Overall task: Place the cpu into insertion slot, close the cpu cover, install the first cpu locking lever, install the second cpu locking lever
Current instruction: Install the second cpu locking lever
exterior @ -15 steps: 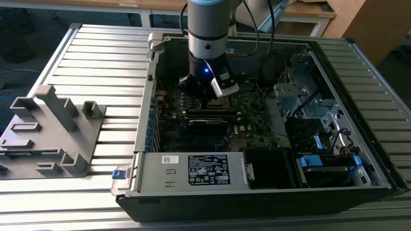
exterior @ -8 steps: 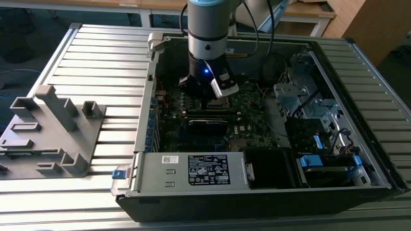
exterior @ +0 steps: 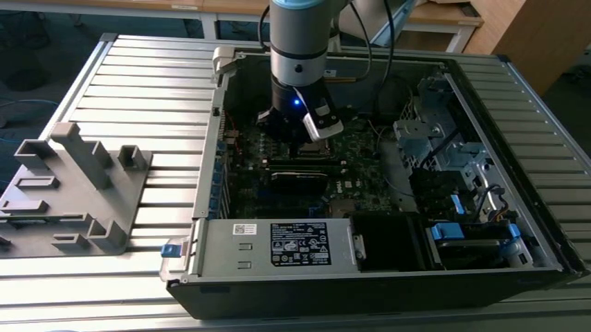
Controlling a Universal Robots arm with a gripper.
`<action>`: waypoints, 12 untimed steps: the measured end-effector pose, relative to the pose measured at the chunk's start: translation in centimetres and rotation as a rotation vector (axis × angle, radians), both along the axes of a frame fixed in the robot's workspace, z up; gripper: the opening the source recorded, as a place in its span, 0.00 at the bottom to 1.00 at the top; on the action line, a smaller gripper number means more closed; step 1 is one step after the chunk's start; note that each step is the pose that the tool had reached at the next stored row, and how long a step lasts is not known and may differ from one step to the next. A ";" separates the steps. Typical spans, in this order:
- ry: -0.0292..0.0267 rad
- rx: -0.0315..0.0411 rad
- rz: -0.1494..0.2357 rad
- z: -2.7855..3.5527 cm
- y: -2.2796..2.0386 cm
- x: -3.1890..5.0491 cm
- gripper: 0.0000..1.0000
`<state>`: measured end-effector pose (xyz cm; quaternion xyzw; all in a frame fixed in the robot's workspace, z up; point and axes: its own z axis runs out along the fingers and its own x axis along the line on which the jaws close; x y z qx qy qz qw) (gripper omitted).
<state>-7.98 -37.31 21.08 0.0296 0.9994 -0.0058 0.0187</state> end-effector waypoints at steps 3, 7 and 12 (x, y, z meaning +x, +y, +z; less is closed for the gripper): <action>0.0000 0.0000 0.000 -0.11 0.00 -0.01 0.11; 0.0001 -0.0001 0.000 -0.13 0.00 -0.02 0.11; 0.0000 -0.0001 0.000 -0.18 0.00 -0.04 0.11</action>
